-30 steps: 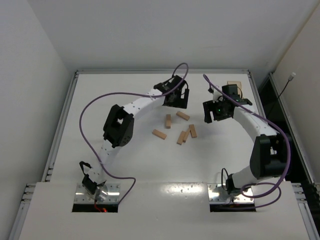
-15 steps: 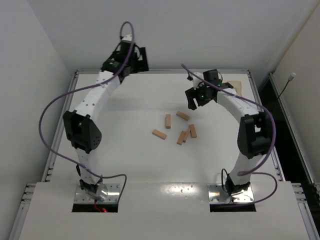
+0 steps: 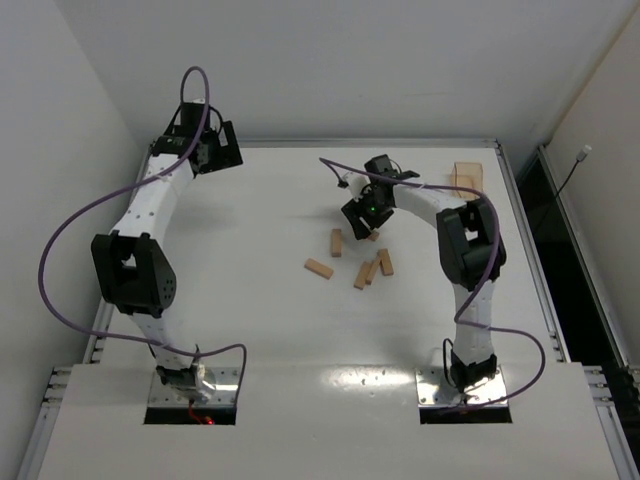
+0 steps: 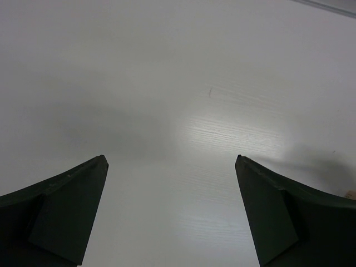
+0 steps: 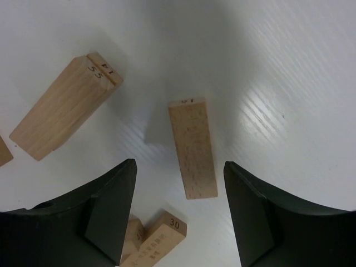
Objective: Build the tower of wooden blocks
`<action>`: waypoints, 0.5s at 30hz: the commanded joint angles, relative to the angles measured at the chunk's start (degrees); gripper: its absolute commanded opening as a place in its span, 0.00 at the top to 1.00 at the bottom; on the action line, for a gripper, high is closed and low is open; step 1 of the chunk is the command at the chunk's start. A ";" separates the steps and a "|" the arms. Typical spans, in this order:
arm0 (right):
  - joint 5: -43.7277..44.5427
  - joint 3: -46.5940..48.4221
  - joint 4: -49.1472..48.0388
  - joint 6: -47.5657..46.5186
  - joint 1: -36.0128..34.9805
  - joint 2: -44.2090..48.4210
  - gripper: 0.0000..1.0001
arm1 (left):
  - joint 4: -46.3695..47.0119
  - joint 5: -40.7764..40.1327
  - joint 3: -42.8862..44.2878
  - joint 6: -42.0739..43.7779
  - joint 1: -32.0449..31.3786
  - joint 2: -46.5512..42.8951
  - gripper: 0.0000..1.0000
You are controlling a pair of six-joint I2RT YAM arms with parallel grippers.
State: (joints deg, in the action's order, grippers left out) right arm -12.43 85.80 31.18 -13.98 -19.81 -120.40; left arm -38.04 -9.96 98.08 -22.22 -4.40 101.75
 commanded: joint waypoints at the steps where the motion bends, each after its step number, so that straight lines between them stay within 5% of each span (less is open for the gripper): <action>1: 1.43 4.46 0.64 -2.37 -0.84 -1.77 0.39 | 0.78 3.18 -0.26 0.51 2.20 -3.23 0.01; 15: 8.55 5.78 4.93 -3.42 -2.69 -5.37 0.47 | 0.25 8.10 -0.26 -1.16 5.90 -2.70 0.01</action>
State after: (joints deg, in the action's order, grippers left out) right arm -5.91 90.06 33.69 -15.99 -22.65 -125.23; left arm -38.11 -4.10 97.58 -22.87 0.89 101.12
